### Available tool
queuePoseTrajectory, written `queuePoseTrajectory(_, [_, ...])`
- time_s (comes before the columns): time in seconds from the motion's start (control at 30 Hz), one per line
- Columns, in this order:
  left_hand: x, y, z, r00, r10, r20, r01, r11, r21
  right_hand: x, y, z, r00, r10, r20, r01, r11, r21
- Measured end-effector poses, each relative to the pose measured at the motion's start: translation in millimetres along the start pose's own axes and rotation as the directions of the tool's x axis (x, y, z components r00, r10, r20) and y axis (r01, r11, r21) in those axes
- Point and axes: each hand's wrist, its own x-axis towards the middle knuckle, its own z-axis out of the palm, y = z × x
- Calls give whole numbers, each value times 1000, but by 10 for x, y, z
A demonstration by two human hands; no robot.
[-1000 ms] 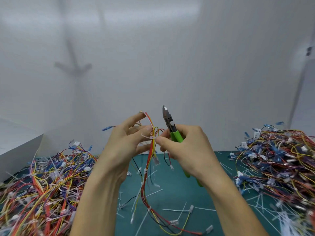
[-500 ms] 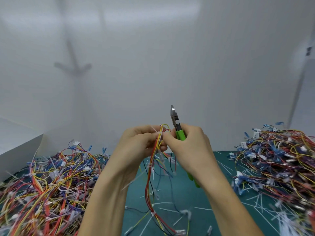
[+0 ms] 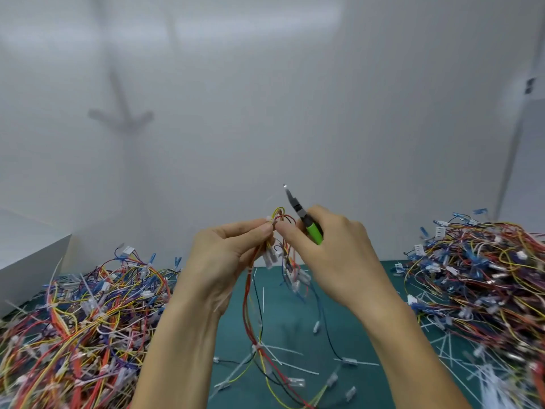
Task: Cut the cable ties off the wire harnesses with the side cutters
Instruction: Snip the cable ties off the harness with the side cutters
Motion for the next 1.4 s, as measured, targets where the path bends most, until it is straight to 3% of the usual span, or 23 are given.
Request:
queuePoseTrajectory(0.13, [-9, 34, -47, 985, 123, -122, -100, 978, 185, -29, 18, -14, 994, -92, 56, 105, 943, -315])
queuePoseTrajectory(0.23, [-27, 51, -49, 965, 210, -158, -160, 947, 279, -49, 26, 11, 993, -84, 85, 112, 909, -402])
queuePoseTrajectory(0.47, [-40, 46, -44, 953, 277, -125, -210, 897, 389, -64, -19, 80, 991, -90, 96, 120, 914, -387])
queuePoseTrajectory(1.4, [-42, 40, -75, 949, 305, -74, -235, 848, 476, -55, 8, 98, 981, -103, 162, 161, 903, -398])
